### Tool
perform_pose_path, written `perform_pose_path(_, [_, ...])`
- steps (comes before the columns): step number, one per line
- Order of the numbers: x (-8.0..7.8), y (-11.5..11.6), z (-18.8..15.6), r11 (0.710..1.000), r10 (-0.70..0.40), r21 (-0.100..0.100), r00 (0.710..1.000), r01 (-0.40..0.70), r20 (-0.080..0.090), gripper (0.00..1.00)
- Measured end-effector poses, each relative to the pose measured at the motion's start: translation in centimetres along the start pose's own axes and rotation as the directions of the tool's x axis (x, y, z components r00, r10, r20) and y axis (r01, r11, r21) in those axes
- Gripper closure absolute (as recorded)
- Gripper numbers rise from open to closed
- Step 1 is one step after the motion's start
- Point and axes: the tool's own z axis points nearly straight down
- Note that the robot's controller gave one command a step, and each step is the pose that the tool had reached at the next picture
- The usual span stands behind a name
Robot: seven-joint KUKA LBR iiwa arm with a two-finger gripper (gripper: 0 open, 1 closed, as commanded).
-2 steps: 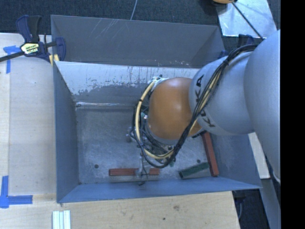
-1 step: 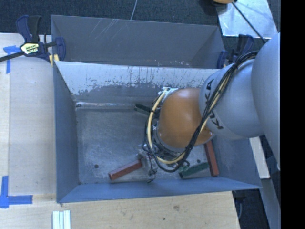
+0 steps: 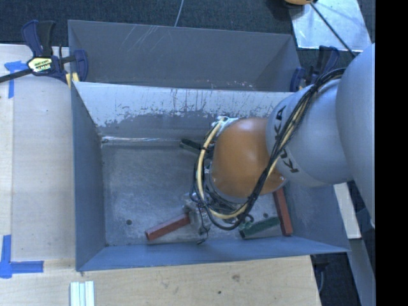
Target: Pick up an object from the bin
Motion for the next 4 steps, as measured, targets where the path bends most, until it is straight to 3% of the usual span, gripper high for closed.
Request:
perform_pose_path(1, [-2.1, 0.5, -2.6, 1.000, 0.023, 0.000, 1.000, -0.023, -0.009, 1.00])
perform_pose_path(2, [-4.5, 1.4, -2.3, 0.999, 0.044, 0.001, 0.999, -0.044, 0.000, 1.00])
perform_pose_path(3, [-3.8, -1.0, -5.6, 1.000, -0.024, -0.003, 1.000, 0.024, -0.016, 1.00])
perform_pose_path(4, [-2.9, 0.9, -12.4, 1.000, 0.029, 0.001, 1.000, -0.029, -0.011, 1.00])
